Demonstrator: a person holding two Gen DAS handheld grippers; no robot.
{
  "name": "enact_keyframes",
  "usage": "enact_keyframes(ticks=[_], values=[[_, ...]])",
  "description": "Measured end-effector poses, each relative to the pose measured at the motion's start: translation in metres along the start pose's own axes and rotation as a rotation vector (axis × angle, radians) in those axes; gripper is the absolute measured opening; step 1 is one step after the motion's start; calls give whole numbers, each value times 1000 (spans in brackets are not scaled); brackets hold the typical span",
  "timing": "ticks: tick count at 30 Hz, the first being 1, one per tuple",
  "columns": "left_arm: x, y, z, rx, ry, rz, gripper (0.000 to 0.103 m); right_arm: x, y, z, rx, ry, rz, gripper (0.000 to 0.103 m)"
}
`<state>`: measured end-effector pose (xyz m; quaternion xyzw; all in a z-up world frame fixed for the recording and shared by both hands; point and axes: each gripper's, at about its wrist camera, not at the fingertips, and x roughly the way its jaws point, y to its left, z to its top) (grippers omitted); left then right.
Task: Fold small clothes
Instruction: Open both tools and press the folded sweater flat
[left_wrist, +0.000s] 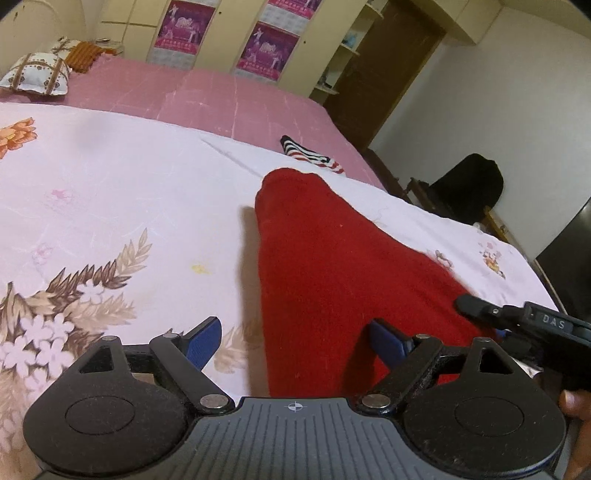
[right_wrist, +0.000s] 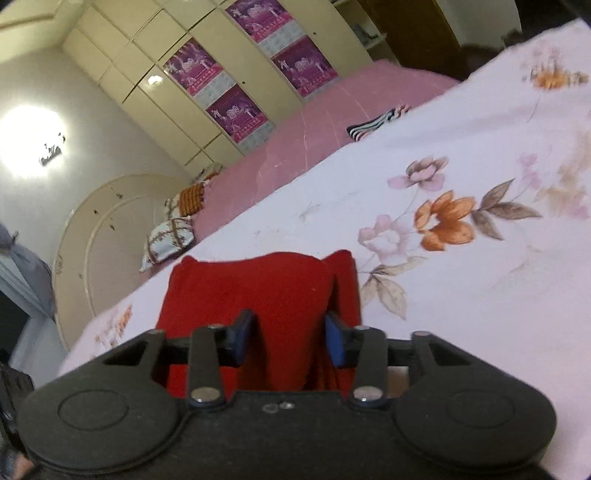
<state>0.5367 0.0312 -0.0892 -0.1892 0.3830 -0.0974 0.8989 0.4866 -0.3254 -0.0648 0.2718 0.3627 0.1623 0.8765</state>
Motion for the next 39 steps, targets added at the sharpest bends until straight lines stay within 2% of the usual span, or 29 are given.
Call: enact_keyframes(ticks=[1, 3, 5, 6, 8, 12, 14, 15, 16, 18, 21, 24, 26, 27, 28, 31, 34, 37, 39], values=[[0, -2, 1, 7, -12, 8, 87, 0, 3, -1, -18, -21, 10, 13], [1, -8, 1, 33, -30, 27, 87, -9, 16, -6, -136, -119, -15, 12], [8, -15, -1, 88, -16, 75, 87, -13, 27, -14, -259, -191, -57, 12], [12, -19, -3, 114, -15, 86, 87, -9, 31, -17, -317, -195, -86, 12], [13, -23, -4, 145, -17, 98, 87, 16, 29, -26, -391, -107, -198, 11], [10, -27, -2, 176, -16, 108, 87, 21, 16, -25, -320, -97, -191, 14], [1, -29, -1, 182, -21, 122, 87, 20, 17, -22, -301, -81, -196, 23], [-7, -32, 0, 181, -30, 128, 87, 14, 20, -19, -292, -83, -202, 33], [-19, -35, -2, 184, -49, 117, 87, 7, 23, -17, -287, -98, -210, 46], [-37, -36, -11, 185, -94, 74, 88, -15, 29, -19, -287, -156, -212, 57], [-41, -42, -27, 192, -69, 61, 87, -47, 42, -34, -299, -185, -145, 52], [-29, -49, -38, 213, -28, 88, 87, -49, 60, -53, -411, -131, -189, 40], [-26, -49, -41, 214, -20, 86, 87, -39, 61, -66, -458, -68, -232, 38], [-27, -49, -40, 212, -17, 91, 87, -30, 60, -70, -486, -24, -293, 40], [-28, -51, -39, 212, -16, 97, 87, -26, 56, -71, -498, -26, -322, 43], [-44, -59, -41, 257, -34, 123, 87, -35, 54, -60, -426, -8, -332, 40], [-56, -62, -50, 280, -38, 120, 87, -63, 63, -63, -437, -60, -294, 40], [-56, -63, -61, 287, -13, 131, 87, -80, 70, -76, -462, -52, -251, 40], [-55, -62, -69, 281, 0, 131, 87, -78, 71, -87, -492, -16, -263, 41]])
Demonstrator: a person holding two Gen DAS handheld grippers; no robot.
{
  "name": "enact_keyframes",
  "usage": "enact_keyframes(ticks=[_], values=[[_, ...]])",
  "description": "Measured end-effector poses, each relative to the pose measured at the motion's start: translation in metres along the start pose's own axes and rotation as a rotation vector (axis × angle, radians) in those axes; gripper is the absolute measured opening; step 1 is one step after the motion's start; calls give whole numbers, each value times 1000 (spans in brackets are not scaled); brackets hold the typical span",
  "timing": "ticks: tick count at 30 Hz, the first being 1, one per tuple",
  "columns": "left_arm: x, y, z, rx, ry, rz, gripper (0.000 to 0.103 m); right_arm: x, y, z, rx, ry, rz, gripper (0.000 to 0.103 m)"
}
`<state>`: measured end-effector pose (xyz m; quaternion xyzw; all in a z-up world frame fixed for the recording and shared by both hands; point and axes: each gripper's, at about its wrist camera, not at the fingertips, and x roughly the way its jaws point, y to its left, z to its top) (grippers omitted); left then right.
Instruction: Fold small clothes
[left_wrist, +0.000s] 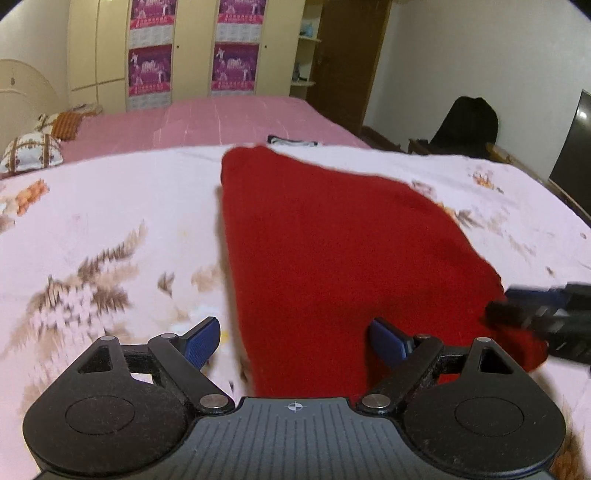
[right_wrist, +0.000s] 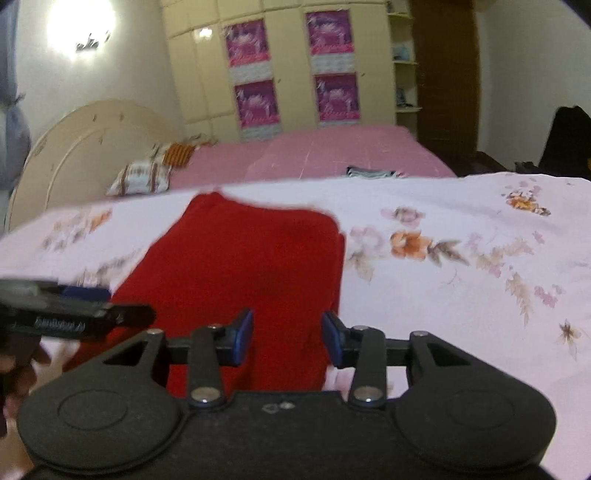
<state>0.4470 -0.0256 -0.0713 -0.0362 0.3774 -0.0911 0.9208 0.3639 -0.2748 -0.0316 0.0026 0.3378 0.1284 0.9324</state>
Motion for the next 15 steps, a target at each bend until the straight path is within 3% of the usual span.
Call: enact_keyframes(ticks=[3, 6, 11, 15], values=[[-3, -2, -8, 6, 13, 5, 87, 18, 1, -18, -23, 112, -67, 40], [-10, -3, -13, 19, 12, 11, 87, 10, -8, -22, 61, 103, -45, 40], [-18, -5, -22, 25, 19, 8, 87, -5, -8, -26, 74, 74, -11, 41], [-27, -4, -38, 41, 25, -2, 87, 3, -7, -39, 46, 141, -40, 50]])
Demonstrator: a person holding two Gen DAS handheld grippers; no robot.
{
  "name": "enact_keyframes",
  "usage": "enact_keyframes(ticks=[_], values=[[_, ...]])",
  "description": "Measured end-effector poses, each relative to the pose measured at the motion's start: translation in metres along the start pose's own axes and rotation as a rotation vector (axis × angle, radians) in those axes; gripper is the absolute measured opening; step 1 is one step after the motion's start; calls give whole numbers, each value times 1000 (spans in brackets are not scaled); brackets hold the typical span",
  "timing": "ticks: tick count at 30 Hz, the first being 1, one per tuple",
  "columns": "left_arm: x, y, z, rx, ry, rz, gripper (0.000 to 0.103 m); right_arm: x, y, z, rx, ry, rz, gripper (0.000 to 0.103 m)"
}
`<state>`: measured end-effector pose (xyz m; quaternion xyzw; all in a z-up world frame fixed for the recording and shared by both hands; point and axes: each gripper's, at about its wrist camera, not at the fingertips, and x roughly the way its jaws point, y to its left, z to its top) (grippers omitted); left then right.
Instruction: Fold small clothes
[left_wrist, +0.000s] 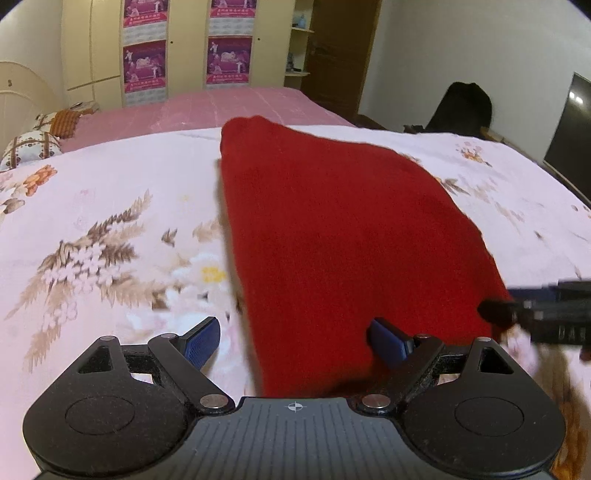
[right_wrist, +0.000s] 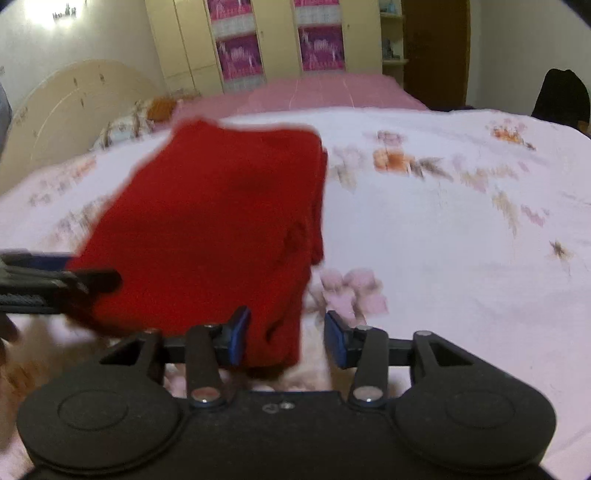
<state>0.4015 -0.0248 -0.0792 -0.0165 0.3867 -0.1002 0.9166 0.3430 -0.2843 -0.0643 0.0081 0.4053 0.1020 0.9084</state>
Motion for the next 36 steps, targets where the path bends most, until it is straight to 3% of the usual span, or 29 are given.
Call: enact_keyframes(ticks=[4, 7, 12, 17, 19, 23, 25, 28, 36], values=[[-10, 9, -21, 3, 16, -13, 88, -6, -5, -4, 11, 5, 4, 52], [-26, 15, -31, 25, 15, 38, 87, -12, -11, -10, 25, 13, 30, 52], [-49, 40, -15, -97, -72, -14, 87, -42, -32, -9, 143, -43, 107, 53], [-23, 50, 14, -169, -37, -113, 87, -34, -51, 9, 321, -50, 180, 53], [-9, 57, 21, -244, -4, -186, 87, -29, -53, 17, 350, -62, 214, 53], [13, 63, 31, -324, 34, -257, 87, -16, -60, 35, 362, -67, 229, 53], [22, 63, 36, -323, 41, -255, 87, -7, -67, 42, 385, -67, 226, 43], [35, 68, 45, -328, 46, -242, 87, 6, -73, 54, 408, -80, 256, 40], [60, 75, 57, -352, 57, -252, 87, 60, -64, 86, 383, -80, 281, 41]])
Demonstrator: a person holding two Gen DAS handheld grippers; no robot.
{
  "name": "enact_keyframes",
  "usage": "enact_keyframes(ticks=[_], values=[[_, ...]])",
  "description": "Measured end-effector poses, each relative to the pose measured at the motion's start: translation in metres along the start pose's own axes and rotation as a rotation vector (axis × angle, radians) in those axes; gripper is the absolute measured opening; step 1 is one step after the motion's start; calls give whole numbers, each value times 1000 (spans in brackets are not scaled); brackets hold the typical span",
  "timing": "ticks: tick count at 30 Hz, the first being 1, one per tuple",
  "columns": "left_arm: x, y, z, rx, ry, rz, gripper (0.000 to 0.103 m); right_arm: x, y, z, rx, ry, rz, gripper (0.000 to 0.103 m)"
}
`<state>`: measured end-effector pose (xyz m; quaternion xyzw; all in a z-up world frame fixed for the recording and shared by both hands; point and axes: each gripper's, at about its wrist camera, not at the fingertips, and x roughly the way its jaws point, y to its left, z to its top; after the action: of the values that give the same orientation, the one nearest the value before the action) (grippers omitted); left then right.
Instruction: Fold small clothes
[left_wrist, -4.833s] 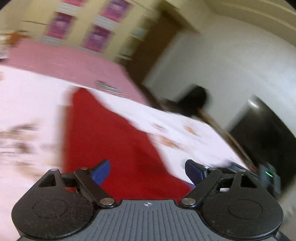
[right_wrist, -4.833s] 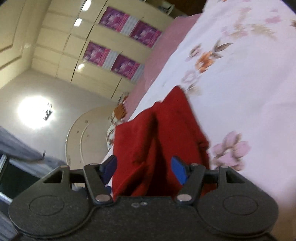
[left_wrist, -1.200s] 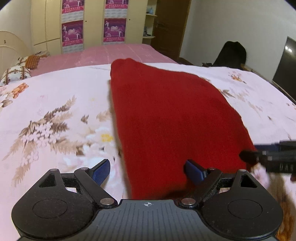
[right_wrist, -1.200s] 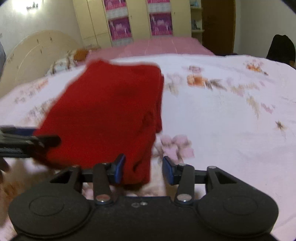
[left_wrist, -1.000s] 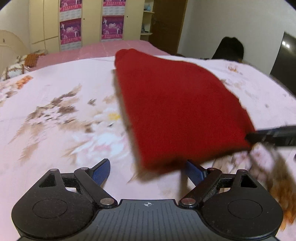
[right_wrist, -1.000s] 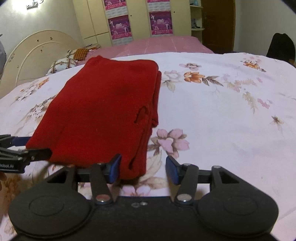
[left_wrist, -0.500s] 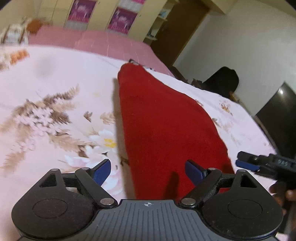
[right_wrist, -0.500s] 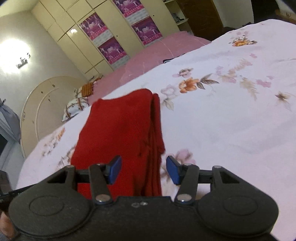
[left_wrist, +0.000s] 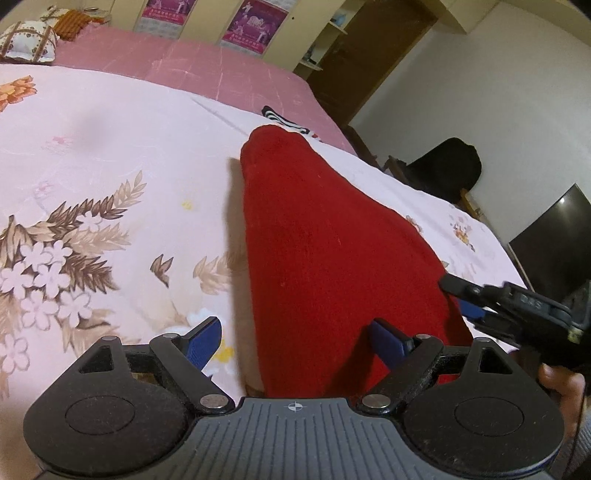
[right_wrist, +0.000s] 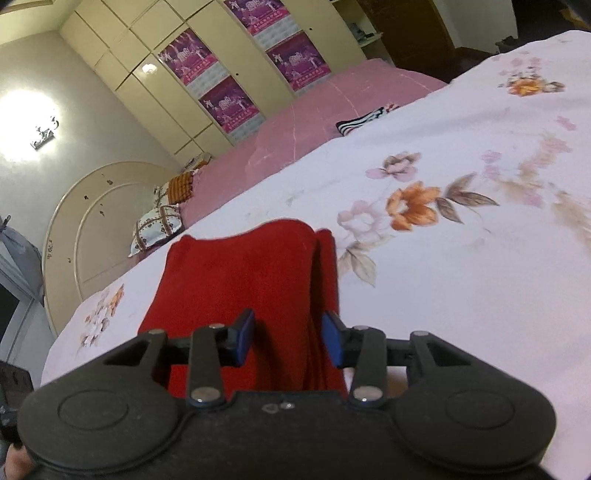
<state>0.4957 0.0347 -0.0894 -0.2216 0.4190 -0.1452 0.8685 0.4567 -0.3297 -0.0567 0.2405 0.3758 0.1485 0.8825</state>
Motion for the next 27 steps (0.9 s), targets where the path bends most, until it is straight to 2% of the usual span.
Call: enact_keyframes(ticks=[1, 2, 3, 5, 6, 8, 10, 11, 12, 13, 15, 18, 20, 21, 23, 24, 25, 27], values=[[1, 0, 2, -4, 0, -7, 87, 6, 0, 3, -2, -3, 4, 32], [3, 0, 3, -3, 0, -19, 87, 11, 1, 5, -8, 1, 9, 16], [3, 2, 5, 2, 1, -30, 87, 10, 4, 7, -35, -20, 28, 9], [10, 4, 7, 11, 28, -74, 87, 3, 21, 8, -172, -86, 61, 9], [13, 5, 8, 10, 40, -89, 87, 6, 25, 9, -204, -78, 32, 9], [14, 4, 9, 25, 41, -95, 87, 21, 19, 14, -192, -5, -61, 22], [14, 5, 9, 29, 41, -101, 87, 19, 11, 16, -162, 3, -78, 42], [16, 8, 10, 24, 42, -107, 87, 12, 6, 17, -136, -2, -64, 54], [17, 9, 11, 20, 43, -115, 87, 3, 1, 17, -107, -12, -47, 82], [18, 10, 12, 18, 43, -119, 87, -4, -3, 16, -84, -17, -22, 88], [17, 13, 13, 16, 43, -125, 87, -12, -15, 15, -30, 30, 39, 82], [22, 15, 17, 7, 51, -136, 87, -10, -37, 14, 81, 130, 124, 84], [25, 13, 19, 8, 57, -135, 87, -2, -49, 10, 160, 182, 151, 83], [27, 12, 20, 13, 61, -135, 87, 3, -52, 7, 182, 204, 136, 81], [30, 10, 21, 20, 72, -147, 87, 6, -50, 3, 162, 198, 144, 81], [32, 10, 22, 19, 77, -157, 83, 7, -48, 1, 153, 195, 147, 79], [34, 11, 23, 11, 85, -174, 76, 9, -46, 0, 148, 193, 148, 77], [37, 15, 24, -21, 98, -201, 76, 12, -43, 0, 135, 201, 161, 73]])
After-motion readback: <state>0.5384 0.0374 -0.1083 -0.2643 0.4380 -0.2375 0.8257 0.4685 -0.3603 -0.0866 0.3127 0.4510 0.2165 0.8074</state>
